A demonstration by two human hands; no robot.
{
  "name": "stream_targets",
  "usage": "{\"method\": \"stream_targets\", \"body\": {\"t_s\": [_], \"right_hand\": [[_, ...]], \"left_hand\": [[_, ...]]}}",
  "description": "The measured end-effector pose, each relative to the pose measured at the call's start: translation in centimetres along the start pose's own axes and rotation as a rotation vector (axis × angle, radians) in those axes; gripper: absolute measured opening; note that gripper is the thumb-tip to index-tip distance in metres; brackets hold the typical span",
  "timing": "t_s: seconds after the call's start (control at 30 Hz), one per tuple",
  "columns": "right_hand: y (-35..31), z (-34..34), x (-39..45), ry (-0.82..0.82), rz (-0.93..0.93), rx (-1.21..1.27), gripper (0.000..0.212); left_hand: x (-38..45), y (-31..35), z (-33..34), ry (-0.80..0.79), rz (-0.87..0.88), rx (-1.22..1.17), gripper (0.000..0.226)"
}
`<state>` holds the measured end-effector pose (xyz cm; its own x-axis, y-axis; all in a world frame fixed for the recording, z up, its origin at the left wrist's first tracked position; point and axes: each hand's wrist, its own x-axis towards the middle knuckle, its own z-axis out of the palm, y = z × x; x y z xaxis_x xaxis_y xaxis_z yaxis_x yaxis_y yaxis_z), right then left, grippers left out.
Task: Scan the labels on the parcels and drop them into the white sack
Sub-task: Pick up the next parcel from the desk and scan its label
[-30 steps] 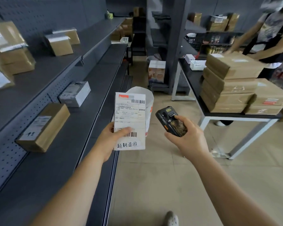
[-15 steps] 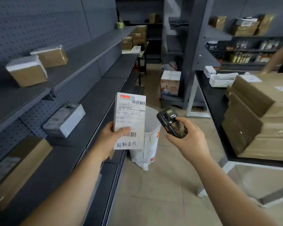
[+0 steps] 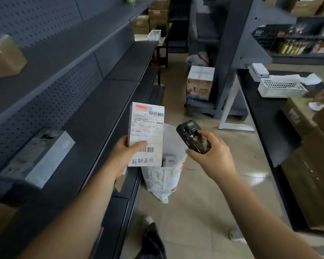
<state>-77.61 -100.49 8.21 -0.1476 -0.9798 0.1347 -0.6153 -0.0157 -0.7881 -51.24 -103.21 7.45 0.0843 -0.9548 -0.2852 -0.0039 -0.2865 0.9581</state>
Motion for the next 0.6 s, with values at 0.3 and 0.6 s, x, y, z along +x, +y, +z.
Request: {"method": "stream_targets", "body": {"t_s": [0.3, 0.6], "right_hand": [[3.8, 8.6, 13.6, -0.084, 0.207, -0.038, 0.066], [11.2, 16.5, 20.3, -0.187, 0.343, -0.088, 0.067]], "left_hand": [[19.1, -2.2, 0.6, -0.079, -0.174, 0.042, 0.033], [28.9, -12.1, 1.4, -0.088, -0.421, 0.143, 0.041]]}}
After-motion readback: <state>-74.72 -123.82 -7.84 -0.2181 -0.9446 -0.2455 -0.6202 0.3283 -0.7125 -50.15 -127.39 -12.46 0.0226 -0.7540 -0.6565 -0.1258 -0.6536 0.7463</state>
